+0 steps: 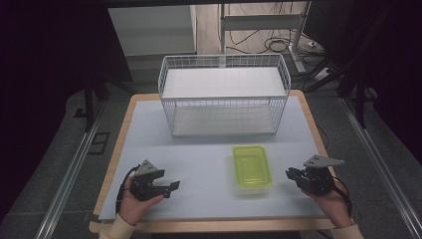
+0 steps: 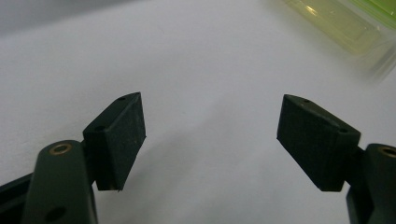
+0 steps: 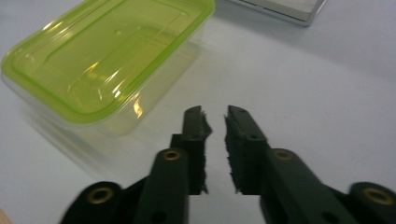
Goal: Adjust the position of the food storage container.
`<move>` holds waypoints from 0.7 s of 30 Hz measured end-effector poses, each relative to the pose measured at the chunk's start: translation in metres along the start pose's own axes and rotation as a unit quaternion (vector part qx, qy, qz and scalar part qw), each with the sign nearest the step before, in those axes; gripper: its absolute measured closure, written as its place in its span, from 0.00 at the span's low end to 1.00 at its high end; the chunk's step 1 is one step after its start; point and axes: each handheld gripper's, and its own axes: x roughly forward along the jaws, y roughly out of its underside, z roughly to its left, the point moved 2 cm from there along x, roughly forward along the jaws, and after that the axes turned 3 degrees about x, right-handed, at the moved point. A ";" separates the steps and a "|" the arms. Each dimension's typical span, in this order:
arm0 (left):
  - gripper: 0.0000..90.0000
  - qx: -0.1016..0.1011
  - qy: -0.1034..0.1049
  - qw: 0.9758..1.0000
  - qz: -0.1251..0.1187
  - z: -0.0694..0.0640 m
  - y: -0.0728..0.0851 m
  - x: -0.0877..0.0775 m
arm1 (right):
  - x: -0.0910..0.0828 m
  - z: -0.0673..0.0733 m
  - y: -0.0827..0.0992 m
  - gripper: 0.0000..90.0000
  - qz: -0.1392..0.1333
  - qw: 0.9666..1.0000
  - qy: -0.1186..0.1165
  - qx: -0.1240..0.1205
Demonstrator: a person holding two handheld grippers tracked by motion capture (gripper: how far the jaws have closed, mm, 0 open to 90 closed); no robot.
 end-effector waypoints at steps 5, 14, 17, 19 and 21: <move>0.26 0.002 0.002 1.000 0.001 0.000 0.000 0.001 | 0.000 0.002 -0.002 1.00 0.010 1.000 -0.006 -0.021; 0.26 -0.001 0.004 1.000 0.003 0.002 0.003 0.001 | 0.016 0.009 -0.001 1.00 0.032 0.999 -0.007 -0.039; 0.26 -0.008 0.001 1.000 0.002 0.005 0.005 -0.001 | 0.026 0.012 -0.001 1.00 0.041 0.998 -0.008 -0.050; 0.26 -0.010 0.001 1.000 0.001 0.005 0.005 -0.001 | 0.029 0.014 -0.002 1.00 0.042 0.998 -0.011 -0.054; 0.26 -0.010 0.001 1.000 0.000 0.005 0.005 -0.001 | 0.029 0.015 -0.002 1.00 0.043 0.997 -0.012 -0.056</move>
